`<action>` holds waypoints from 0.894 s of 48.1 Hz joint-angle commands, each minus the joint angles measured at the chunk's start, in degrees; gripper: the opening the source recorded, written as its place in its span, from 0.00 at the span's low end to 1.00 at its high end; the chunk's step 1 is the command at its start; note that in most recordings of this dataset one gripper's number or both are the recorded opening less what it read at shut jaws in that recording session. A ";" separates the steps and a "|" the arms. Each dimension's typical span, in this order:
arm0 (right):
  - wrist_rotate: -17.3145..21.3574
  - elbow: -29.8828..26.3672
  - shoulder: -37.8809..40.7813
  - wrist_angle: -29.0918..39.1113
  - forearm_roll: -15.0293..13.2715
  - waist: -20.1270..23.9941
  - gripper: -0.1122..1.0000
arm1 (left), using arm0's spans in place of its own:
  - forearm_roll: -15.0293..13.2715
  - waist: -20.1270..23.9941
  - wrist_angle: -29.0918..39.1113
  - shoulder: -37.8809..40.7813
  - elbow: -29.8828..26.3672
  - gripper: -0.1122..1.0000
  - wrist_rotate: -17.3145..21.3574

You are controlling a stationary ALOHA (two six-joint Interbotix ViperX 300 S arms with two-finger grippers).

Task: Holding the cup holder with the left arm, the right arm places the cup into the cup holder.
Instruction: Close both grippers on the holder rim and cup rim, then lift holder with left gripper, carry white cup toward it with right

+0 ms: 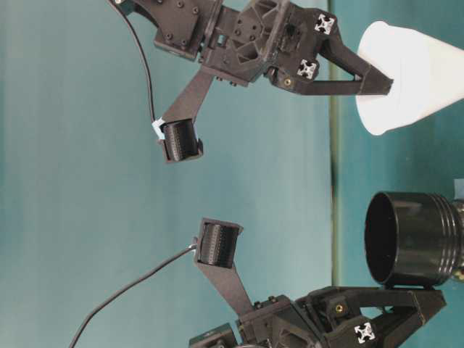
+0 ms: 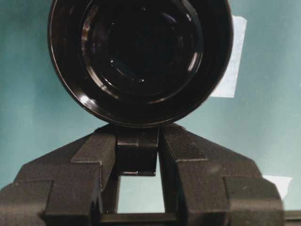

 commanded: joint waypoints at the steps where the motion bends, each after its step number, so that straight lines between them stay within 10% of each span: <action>1: 0.62 -0.62 -2.81 0.79 0.53 0.26 0.13 | 0.18 -0.44 -0.35 -2.55 -1.23 0.33 0.00; 43: 10.02 3.16 -17.84 2.64 0.79 -1.93 0.13 | 0.18 -2.81 -7.47 -5.54 -0.88 0.33 0.00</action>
